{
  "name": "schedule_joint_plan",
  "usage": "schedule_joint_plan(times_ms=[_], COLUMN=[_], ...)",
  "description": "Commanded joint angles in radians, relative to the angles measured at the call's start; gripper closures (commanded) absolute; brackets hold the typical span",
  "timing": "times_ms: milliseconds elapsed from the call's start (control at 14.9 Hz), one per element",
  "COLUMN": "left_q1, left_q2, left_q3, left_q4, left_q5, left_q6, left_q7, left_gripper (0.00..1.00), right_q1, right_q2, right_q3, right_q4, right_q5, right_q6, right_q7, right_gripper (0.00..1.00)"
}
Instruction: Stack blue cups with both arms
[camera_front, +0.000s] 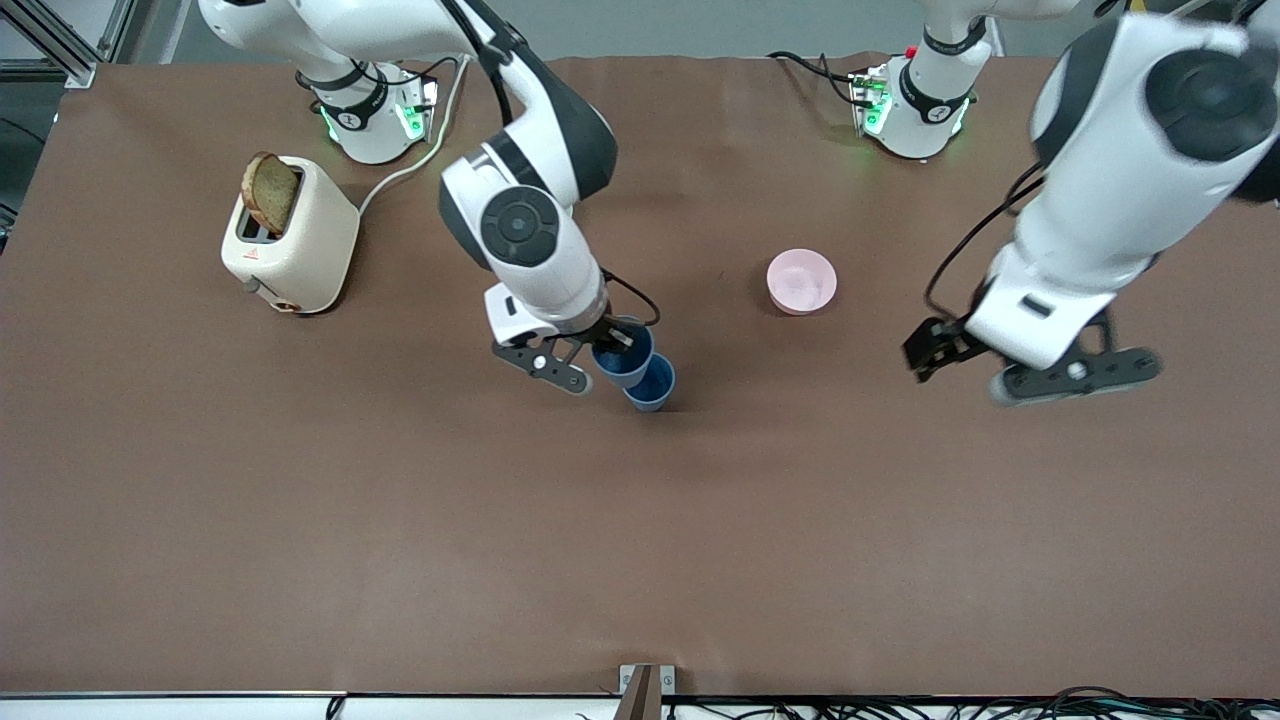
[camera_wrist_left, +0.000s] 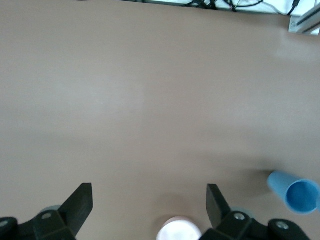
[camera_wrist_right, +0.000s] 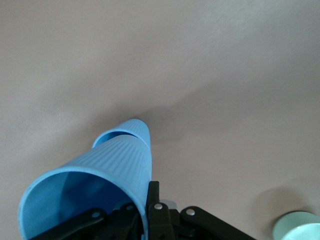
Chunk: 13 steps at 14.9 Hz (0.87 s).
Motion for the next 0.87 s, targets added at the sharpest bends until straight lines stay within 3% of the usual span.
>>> schedule_joint_plan(times_ms=[0, 134, 403, 806], left_q1=[0.077, 0.119, 0.093, 0.107], left_q2=[-0.106, -0.168, -0.274, -0.322], left_q3=[-0.005, 0.004, 0.056, 0.055], left_q4=[-0.045, -0.074, -0.22, -0.251], left_q5=[-0.059, -0.12, -0.143, -0.128], left_q6=[-0.073, -0.112, -0.104, -0.107], left_q7=[0.172, 0.258, 0.288, 0.321], left_gripper=[0.0, 0.0, 0.0, 0.0], right_q1=[0.008, 0.015, 0.024, 0.025], right_q2=[0.013, 0.028, 0.028, 0.03], right_q3=[-0.012, -0.012, -0.012, 0.014], right_q4=[-0.003, -0.003, -0.003, -0.004], right_q5=[0.024, 0.024, 0.027, 0.027], right_q6=[0.034, 0.044, 0.042, 0.048], right_q7=[0.016, 0.016, 0.014, 0.017], right_gripper=[0.99, 0.99, 0.99, 0.99])
